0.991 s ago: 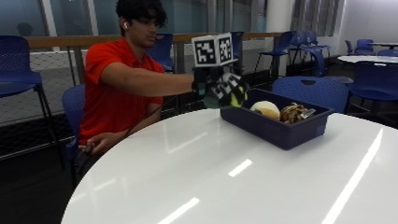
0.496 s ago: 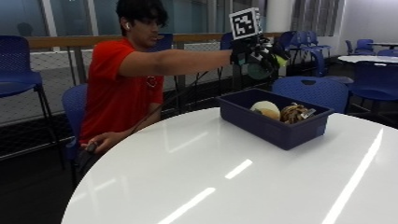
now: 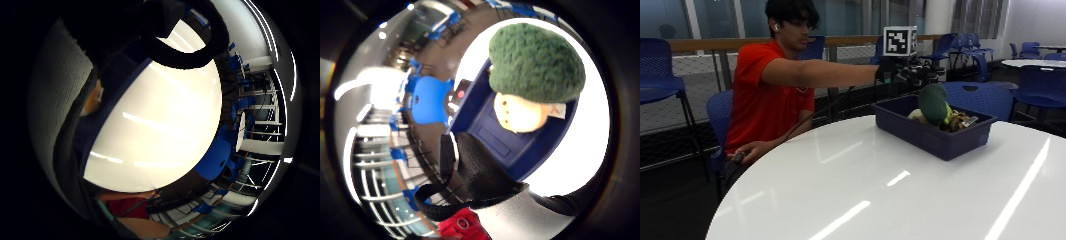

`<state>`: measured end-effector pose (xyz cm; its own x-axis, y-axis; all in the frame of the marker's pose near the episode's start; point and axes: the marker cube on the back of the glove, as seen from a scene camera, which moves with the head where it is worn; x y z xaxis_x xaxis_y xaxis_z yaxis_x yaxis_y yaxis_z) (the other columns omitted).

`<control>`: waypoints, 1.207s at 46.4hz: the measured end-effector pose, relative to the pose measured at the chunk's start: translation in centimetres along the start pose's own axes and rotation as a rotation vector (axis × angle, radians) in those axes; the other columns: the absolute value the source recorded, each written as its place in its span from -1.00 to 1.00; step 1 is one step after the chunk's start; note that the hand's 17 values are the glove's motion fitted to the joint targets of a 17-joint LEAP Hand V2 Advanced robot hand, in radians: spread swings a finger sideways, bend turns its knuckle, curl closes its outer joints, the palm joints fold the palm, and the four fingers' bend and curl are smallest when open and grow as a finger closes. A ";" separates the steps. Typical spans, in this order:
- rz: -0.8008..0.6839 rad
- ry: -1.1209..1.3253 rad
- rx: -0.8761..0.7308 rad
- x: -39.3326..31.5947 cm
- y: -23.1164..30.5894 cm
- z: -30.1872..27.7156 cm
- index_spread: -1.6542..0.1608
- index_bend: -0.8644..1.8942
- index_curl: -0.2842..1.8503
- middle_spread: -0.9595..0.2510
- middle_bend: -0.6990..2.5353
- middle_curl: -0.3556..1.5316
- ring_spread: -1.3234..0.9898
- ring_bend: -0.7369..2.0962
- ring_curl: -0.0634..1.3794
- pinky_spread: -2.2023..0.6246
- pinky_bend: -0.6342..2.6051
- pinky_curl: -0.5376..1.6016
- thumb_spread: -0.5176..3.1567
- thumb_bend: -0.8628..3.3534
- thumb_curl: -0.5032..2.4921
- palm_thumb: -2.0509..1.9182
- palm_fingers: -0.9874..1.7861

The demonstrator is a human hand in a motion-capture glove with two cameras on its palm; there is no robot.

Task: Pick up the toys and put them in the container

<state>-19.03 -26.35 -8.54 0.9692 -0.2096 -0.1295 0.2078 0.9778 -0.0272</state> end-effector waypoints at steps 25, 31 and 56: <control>0.140 0.005 -0.011 13.6 10.7 4.3 0.43 -0.25 -0.44 0.50 -0.49 -0.38 0.17 -0.37 -0.56 0.62 -0.04 -0.21 -0.16 -0.63 -0.49 -0.02 -0.43; 0.172 -0.007 0.004 16.5 13.0 3.9 0.43 -0.25 -0.44 0.49 -0.48 -0.38 0.17 -0.37 -0.58 0.62 -0.06 -0.21 -0.16 -0.63 -0.51 -0.02 -0.41; 0.254 -0.045 0.048 23.4 18.0 2.5 0.42 -0.25 -0.43 0.48 -0.48 -0.38 0.16 -0.36 -0.62 0.61 -0.10 -0.22 -0.15 -0.62 -0.53 -0.01 -0.39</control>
<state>7.70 -13.66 -9.57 0.9958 0.0416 -0.0819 -0.0377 0.9981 0.0481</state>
